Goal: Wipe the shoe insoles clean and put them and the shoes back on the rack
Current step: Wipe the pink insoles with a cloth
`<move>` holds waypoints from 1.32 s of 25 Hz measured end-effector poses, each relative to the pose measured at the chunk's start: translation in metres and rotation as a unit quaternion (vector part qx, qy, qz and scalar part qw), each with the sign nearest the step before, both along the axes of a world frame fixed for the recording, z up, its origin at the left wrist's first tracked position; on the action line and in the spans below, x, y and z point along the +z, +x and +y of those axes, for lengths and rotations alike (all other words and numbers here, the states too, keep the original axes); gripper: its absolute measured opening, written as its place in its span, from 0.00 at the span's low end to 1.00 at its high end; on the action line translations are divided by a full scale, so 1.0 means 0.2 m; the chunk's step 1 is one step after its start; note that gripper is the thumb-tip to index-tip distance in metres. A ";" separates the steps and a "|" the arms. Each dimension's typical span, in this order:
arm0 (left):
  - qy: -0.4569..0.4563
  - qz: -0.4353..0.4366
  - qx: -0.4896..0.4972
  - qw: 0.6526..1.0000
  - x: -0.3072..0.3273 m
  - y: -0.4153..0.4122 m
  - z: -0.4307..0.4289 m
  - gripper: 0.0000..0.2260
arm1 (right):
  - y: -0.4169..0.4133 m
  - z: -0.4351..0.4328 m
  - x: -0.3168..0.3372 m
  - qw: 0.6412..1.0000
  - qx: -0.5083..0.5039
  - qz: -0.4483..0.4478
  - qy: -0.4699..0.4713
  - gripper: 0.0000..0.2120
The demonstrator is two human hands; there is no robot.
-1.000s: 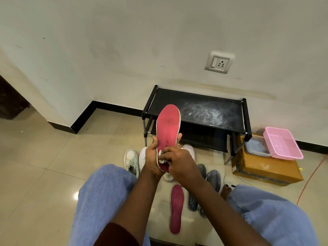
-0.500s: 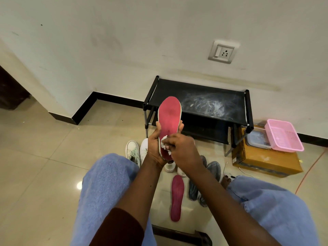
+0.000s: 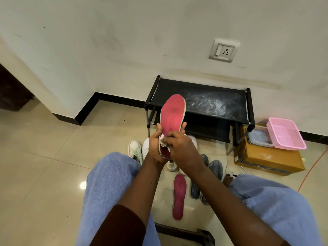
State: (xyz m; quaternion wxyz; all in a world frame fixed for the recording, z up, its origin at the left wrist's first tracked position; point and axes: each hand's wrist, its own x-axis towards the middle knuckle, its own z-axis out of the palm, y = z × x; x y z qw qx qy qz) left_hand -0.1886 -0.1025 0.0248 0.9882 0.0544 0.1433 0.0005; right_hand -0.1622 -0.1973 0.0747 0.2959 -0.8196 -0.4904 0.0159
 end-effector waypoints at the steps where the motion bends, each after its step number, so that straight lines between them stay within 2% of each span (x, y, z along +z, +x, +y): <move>1: 0.014 -0.001 0.000 1.000 0.01 0.00 -0.01 0.36 | 0.01 0.02 0.02 1.000 -0.018 -0.014 0.005 0.11; 3: 0.060 0.014 0.022 0.998 0.04 0.00 -0.03 0.38 | 0.02 0.05 0.05 0.996 -0.075 -0.014 0.036 0.09; 5: 0.083 0.034 0.040 0.995 0.06 0.01 -0.04 0.32 | 0.00 0.06 0.07 0.990 -0.120 -0.016 0.069 0.08; 9: 0.094 0.032 0.052 0.994 0.14 -0.01 -0.02 0.29 | -0.08 -0.02 0.10 0.995 -0.061 0.053 0.054 0.11; 13: 0.106 0.039 0.089 0.990 0.17 -0.04 0.02 0.29 | -0.15 -0.09 0.07 0.996 -0.012 0.004 0.091 0.08; 15: 0.116 0.046 0.091 0.988 0.19 -0.05 0.01 0.28 | -0.17 -0.10 0.07 0.997 -0.018 -0.020 0.068 0.07; 19: 0.141 0.050 0.079 0.986 0.23 -0.07 -0.04 0.28 | -0.07 -0.04 0.16 0.990 -0.098 -0.079 0.061 0.08; 21: 0.137 0.025 0.087 0.986 0.26 -0.07 -0.07 0.28 | -0.01 0.01 0.22 0.985 -0.142 -0.078 0.065 0.08; 23: 0.131 -0.006 0.098 0.986 0.30 -0.08 -0.08 0.20 | 0.03 0.03 0.26 0.986 -0.150 -0.041 0.052 0.10; 26: 0.140 -0.027 0.103 0.984 0.32 -0.10 -0.06 0.24 | -0.01 -0.01 0.27 0.991 -0.127 -0.019 0.038 0.10; 33: 0.121 0.053 0.118 0.984 0.28 -0.11 -0.05 0.24 | -0.22 -0.17 0.21 0.998 -0.012 -0.050 0.044 0.11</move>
